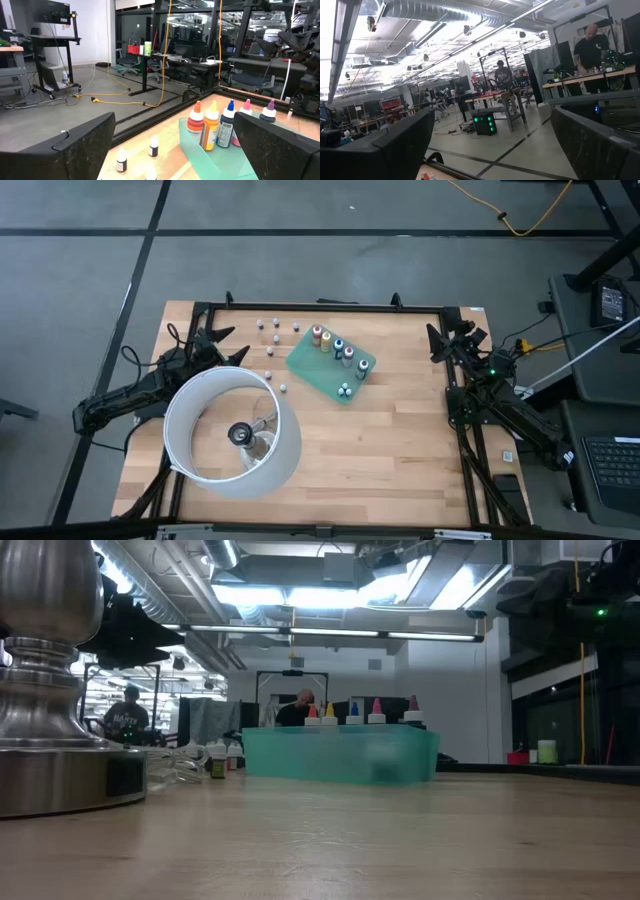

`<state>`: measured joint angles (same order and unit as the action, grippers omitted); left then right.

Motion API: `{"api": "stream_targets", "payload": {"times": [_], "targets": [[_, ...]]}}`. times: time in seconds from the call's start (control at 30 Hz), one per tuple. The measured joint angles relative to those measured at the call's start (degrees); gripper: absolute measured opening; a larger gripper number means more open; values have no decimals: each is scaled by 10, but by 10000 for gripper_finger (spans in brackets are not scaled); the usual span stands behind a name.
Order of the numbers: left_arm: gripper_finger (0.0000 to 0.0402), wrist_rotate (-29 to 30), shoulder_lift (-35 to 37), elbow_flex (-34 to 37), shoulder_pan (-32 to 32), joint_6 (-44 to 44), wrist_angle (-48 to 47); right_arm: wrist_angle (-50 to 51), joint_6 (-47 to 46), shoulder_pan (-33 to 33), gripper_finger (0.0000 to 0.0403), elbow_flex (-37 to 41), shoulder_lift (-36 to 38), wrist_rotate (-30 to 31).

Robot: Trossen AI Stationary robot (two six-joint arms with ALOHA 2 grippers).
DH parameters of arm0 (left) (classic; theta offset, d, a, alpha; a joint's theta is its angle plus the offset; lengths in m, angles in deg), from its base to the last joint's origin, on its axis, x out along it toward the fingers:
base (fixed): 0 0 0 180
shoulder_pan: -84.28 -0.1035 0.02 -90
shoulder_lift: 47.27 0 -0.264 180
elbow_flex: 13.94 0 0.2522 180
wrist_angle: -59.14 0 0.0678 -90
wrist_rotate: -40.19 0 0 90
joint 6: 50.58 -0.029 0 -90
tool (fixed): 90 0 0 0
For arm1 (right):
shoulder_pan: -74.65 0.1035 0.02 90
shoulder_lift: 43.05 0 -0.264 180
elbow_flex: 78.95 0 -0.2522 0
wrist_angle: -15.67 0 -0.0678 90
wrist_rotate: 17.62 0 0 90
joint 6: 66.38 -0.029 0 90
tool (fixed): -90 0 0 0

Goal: Pick & Place food coloring
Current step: Put the small black food coloring bottle into the green bin

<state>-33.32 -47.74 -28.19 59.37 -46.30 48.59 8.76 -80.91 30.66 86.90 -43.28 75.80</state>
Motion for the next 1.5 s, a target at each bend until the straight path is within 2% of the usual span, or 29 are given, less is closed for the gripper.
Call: {"api": "stream_targets", "payload": {"times": [1.1, 1.4, 1.5], "targets": [[400, 14, 0, -3, 0, -5, -2, 0, 0, 0, 399, 0, 0, 0], [400, 20, 0, -46, 0, -10, -54, 0, 0, 0, 399, 0, 0, 0], [400, 32, -10, -83, 0, -24, -117, 0, 0, 0, 399, 0, 0, 0]]}}
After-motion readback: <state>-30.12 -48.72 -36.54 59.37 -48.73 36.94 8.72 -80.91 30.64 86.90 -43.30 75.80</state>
